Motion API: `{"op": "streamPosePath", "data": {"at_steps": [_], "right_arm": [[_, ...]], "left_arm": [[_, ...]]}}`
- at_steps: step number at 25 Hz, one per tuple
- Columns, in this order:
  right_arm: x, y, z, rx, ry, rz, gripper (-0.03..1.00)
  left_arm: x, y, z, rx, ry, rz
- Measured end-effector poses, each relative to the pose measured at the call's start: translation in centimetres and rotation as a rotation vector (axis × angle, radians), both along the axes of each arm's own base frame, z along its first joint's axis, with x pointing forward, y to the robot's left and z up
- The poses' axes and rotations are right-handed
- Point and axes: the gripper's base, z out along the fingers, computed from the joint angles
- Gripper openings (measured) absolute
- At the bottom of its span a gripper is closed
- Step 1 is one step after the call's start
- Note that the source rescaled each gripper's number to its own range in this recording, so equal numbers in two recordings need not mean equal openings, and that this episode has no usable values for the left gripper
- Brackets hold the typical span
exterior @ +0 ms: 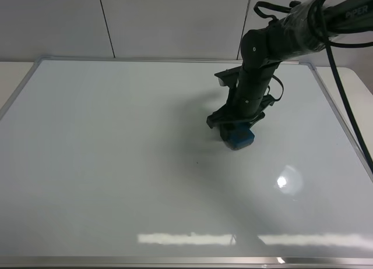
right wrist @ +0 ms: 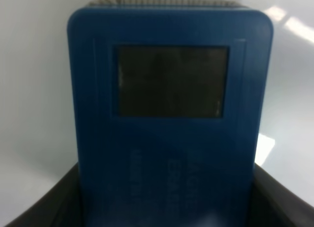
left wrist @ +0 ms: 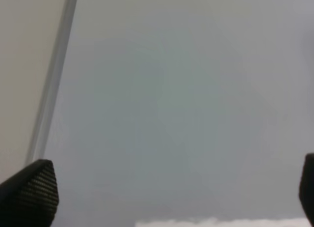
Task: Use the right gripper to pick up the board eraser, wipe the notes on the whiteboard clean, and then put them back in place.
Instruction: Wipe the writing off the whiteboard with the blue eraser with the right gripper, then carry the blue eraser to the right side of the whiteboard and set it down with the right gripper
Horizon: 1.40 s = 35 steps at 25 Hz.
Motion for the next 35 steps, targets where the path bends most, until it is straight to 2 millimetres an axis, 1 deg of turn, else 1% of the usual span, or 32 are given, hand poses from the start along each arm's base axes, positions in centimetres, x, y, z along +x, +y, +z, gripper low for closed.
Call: {"op": "streamPosePath", "data": {"at_steps": [1, 4, 7, 10, 15, 20, 23, 29, 32, 35], "right_arm": [[-0.3, 0.5, 0.0, -0.001, 0.000, 0.032, 0.02], [-1.7, 2.7, 0.0, 0.000, 0.000, 0.144, 0.02], [-3.6, 5.2, -0.1, 0.003, 0.004, 0.251, 0.02], [-5.3, 7.2, -0.1, 0.004, 0.005, 0.344, 0.02], [-7.3, 9.1, -0.2, -0.002, 0.015, 0.444, 0.02], [-9.4, 10.9, -0.3, -0.010, 0.019, 0.593, 0.02], [-10.0, 11.4, -0.4, -0.002, 0.023, 0.622, 0.02], [-10.1, 11.4, -0.4, 0.001, 0.025, 0.618, 0.02], [-10.1, 11.4, -0.2, 0.007, 0.028, 0.547, 0.02], [-9.9, 11.2, 1.1, 0.010, 0.000, 0.408, 0.02]], "left_arm": [[0.0, 0.0, 0.0, 0.000, 0.000, 0.000], [0.0, 0.0, 0.0, 0.000, 0.000, 0.000], [0.0, 0.0, 0.0, 0.000, 0.000, 0.000], [0.0, 0.0, 0.0, 0.000, 0.000, 0.000], [0.0, 0.0, 0.0, 0.000, 0.000, 0.000], [0.0, 0.0, 0.0, 0.000, 0.000, 0.000], [0.0, 0.0, 0.0, 0.000, 0.000, 0.000], [0.0, 0.0, 0.0, 0.000, 0.000, 0.000], [0.0, 0.0, 0.0, 0.000, 0.000, 0.000], [0.0, 0.0, 0.0, 0.000, 0.000, 0.000]]}}
